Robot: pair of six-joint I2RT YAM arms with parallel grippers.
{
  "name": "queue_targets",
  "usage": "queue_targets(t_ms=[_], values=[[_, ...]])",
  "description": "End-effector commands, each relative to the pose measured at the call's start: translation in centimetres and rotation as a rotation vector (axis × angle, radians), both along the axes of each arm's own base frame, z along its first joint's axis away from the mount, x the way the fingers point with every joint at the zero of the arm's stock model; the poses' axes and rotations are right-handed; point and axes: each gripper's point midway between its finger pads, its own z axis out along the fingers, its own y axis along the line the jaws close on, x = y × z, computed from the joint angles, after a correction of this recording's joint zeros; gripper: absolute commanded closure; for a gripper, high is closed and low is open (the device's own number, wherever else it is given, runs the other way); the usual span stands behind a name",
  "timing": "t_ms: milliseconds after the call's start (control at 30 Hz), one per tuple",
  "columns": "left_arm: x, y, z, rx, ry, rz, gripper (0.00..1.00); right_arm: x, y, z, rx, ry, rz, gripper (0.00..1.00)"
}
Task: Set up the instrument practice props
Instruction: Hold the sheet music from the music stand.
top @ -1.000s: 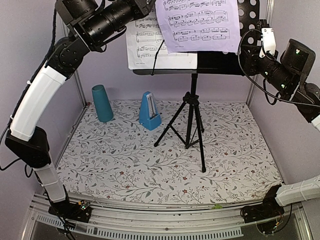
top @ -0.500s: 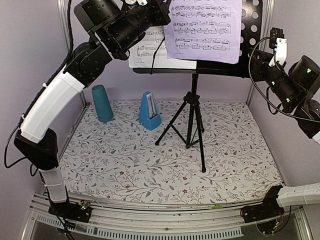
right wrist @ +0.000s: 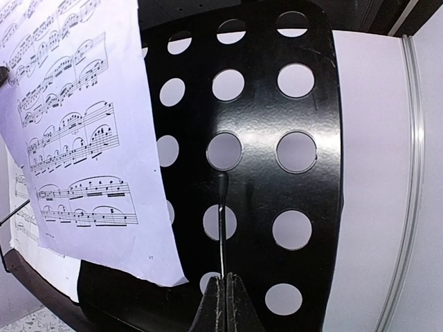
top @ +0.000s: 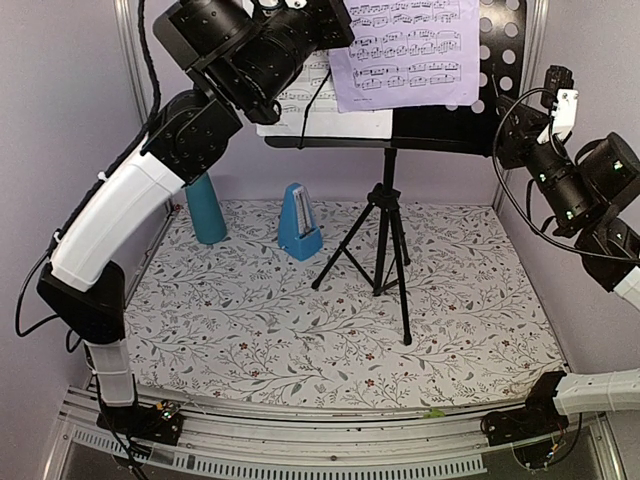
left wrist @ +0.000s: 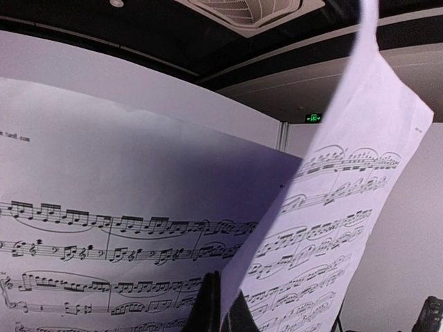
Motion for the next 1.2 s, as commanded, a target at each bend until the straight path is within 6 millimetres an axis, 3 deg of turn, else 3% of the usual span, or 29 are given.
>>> queue_targets(t_ms=[0, 567, 967, 1167], values=[[0.0, -1.1, -0.8, -0.005, 0.008, 0.05, 1.0, 0.7, 1.4, -1.1, -0.075, -0.011, 0.007, 1.0], [-0.1, -1.7, -2.6, -0.026, 0.026, 0.224, 1.0, 1.7, 1.7, -1.5, -0.075, -0.023, -0.026, 1.0], [0.3, -2.0, -3.3, -0.029, 0.033, 0.25, 1.0, 1.9, 1.4, -1.8, -0.055, -0.03, -0.036, 1.0], [0.2, -2.6, -3.4, -0.017, 0.024, 0.229, 1.0, 2.0, 2.7, -2.2, -0.094, -0.037, 0.009, 1.0]])
